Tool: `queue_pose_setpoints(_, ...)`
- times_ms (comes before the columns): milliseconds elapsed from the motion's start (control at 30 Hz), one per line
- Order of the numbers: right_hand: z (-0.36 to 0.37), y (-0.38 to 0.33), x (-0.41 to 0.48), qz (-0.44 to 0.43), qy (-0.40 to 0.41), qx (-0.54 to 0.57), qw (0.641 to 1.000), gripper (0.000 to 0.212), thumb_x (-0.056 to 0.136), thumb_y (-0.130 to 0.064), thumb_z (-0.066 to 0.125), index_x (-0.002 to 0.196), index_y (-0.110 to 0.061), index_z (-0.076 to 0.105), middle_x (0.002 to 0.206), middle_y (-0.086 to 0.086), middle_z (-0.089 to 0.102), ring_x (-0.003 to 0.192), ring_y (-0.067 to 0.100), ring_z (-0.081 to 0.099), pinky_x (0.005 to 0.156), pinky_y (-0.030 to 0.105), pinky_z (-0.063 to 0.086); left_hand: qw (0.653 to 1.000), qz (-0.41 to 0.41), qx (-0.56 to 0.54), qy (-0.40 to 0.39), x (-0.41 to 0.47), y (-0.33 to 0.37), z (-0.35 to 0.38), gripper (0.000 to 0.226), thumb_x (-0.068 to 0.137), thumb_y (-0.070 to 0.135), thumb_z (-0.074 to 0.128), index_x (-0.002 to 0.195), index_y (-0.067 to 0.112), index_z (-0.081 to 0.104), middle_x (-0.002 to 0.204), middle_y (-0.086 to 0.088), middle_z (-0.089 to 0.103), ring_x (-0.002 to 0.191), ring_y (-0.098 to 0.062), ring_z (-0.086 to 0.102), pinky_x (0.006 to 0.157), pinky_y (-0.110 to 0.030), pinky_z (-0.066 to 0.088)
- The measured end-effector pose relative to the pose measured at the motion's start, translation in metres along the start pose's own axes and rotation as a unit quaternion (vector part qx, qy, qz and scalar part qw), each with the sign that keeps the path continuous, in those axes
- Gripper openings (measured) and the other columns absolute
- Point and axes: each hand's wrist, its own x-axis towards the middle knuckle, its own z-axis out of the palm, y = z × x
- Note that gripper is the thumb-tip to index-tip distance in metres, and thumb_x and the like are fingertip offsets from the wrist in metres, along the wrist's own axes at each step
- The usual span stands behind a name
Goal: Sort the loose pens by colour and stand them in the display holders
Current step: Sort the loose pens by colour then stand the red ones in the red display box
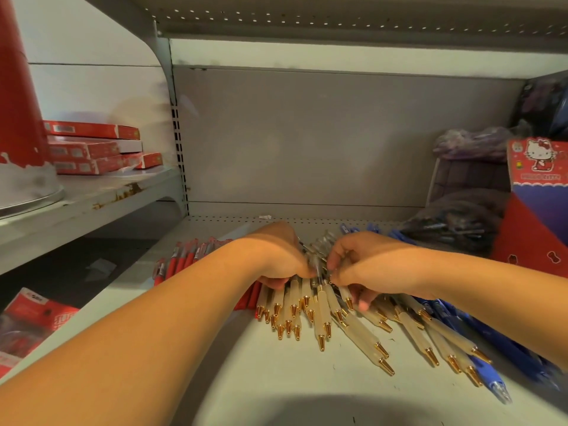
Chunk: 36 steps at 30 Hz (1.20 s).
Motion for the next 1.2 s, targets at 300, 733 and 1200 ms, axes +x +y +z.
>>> queue_pose_setpoints(300,-0.017,0.003,-0.019,-0.094,-0.010,-0.156,0.983,0.025,0.088,-0.055,0.059,0.096,-0.032,0.063,0.082,-0.002,0.073,0.057,0.007,0.061,0.051,0.017,0.048,0.993,0.042,0.094,0.060,0.008,0.000,0.007,0.031,0.090,0.038,0.065,0.104,0.011,0.069,0.086,-0.001,0.062,0.071,-0.018,0.058,0.065,-0.029,0.053)
queue_pose_setpoints(733,-0.028,0.015,-0.001,0.040,0.008,-0.318,0.947,0.067,0.077,-0.067,0.066,0.124,-0.020,0.057,0.105,-0.007,0.062,0.087,0.009,0.059,0.076,0.026,0.052,0.975,0.124,0.182,0.021,0.014,0.013,0.035,0.061,0.081,0.058,0.060,0.138,0.049,0.038,0.137,-0.001,0.047,0.105,-0.020,0.049,0.082,-0.029,0.042)
queue_pose_setpoints(1200,-0.005,-0.009,0.007,0.051,-0.039,-0.398,0.915,0.077,0.076,-0.056,0.068,0.137,-0.019,0.039,0.096,-0.006,0.054,0.081,0.008,0.055,0.064,0.022,0.048,0.977,0.102,0.187,-0.003,0.014,0.008,0.020,0.057,0.084,0.053,0.062,0.136,0.036,0.046,0.130,-0.001,0.052,0.109,-0.021,0.052,0.085,-0.032,0.047)
